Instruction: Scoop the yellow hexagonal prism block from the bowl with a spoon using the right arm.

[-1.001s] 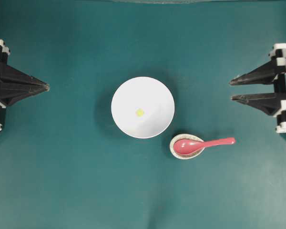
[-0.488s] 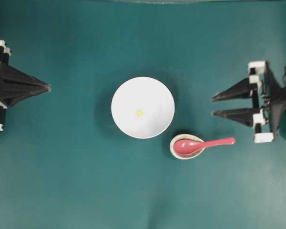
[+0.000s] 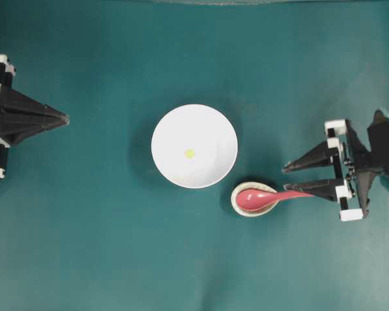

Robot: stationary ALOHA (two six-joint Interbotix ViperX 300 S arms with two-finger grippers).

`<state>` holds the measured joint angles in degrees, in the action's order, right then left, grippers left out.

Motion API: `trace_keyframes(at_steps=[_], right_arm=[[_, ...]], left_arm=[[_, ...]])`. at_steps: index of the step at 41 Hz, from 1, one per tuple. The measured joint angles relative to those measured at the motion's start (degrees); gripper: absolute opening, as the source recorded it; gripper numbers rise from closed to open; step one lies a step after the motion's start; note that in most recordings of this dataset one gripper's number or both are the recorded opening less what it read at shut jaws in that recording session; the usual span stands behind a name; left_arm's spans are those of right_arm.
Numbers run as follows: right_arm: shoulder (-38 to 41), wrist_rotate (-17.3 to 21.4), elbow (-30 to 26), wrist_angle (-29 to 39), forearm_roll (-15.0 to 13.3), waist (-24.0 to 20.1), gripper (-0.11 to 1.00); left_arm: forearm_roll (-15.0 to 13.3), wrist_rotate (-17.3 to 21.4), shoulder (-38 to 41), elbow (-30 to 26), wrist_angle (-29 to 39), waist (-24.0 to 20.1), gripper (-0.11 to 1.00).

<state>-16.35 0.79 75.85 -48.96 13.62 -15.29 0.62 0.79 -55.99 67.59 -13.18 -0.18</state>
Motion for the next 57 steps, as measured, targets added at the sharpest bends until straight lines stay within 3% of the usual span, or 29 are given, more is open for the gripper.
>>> trace_keyframes(at_steps=[8, 18, 57], right_arm=[[7.12, 0.18, 0.09, -6.5, 2.02, -3.25, 0.44], [13.27, 3.78, 0.18, -10.11, 3.08, -4.83, 0.44], [20.39, 5.1, 0.18, -11.16, 6.33, -7.91, 0.44]], left_arm=[[0.0, 0.0, 0.0, 0.0, 0.09, 0.0, -0.01], [0.0, -0.18, 0.0, 0.0, 0.09, 0.0, -0.01], [0.0, -0.44, 0.09, 0.0, 0.0, 0.0, -0.01]])
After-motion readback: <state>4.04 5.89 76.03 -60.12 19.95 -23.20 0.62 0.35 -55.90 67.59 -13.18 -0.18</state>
